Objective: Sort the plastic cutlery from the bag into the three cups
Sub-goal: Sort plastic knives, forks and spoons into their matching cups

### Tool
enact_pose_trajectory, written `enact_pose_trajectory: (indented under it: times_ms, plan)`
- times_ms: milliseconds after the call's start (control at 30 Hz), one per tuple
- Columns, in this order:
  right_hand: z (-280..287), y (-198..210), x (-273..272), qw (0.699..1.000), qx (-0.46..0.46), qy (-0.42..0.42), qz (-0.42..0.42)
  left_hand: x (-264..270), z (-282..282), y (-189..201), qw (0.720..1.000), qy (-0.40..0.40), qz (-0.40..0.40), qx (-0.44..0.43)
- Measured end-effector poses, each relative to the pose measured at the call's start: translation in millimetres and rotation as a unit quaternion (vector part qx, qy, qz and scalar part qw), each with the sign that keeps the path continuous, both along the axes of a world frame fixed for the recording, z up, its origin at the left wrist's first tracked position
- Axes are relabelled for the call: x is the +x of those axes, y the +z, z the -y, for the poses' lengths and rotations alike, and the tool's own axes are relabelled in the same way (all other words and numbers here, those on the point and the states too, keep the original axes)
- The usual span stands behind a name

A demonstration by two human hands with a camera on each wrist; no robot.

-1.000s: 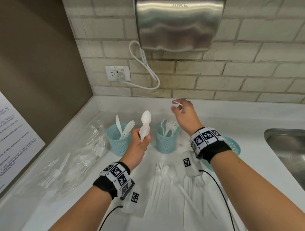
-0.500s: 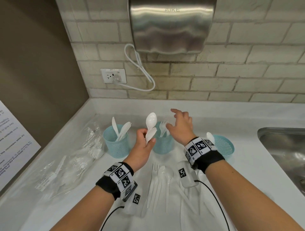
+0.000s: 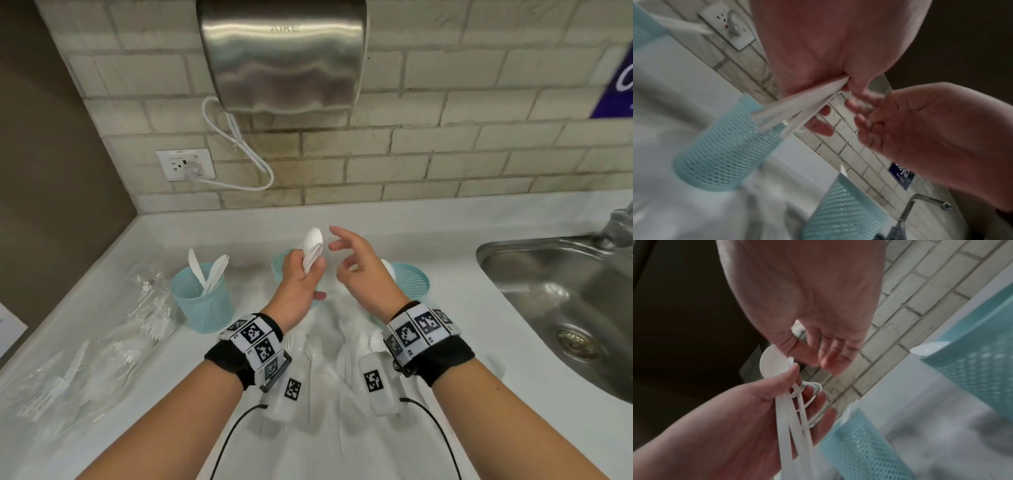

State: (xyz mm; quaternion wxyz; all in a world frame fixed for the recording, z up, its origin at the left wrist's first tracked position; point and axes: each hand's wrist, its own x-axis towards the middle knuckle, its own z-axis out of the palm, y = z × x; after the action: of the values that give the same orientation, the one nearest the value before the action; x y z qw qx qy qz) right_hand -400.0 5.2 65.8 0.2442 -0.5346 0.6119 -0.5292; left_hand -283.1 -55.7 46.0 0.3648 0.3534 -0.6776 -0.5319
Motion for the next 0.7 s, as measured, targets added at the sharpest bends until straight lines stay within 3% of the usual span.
enact_pose_trajectory:
  times_ms: [133, 233, 333, 433, 567, 700]
  plan:
    - [-20, -8, -8, 0.992, 0.116, 0.037, -0.008, -25, -14, 7, 1.000, -0.001, 0.018, 0.016]
    - [-29, -10, -14, 0.995, 0.085, 0.025, -0.042, -36, -30, 13, 0.995, -0.061, -0.046, 0.066]
    - [-38, -6, -19, 0.996, 0.073, 0.026, -0.040, -37, -40, 18, 0.992, -0.102, -0.040, 0.061]
    - [-41, -1, -35, 0.999, 0.045, -0.026, -0.003, -32, -42, 16, 0.993, -0.109, -0.023, 0.044]
    - [-31, -2, -67, 0.991, -0.009, -0.122, -0.045, -15, -35, 1, 0.997, -0.077, 0.003, 0.020]
    - [-15, -9, -83, 0.984, 0.030, -0.176, 0.019, 5, -36, -21, 0.998, -0.048, 0.032, 0.032]
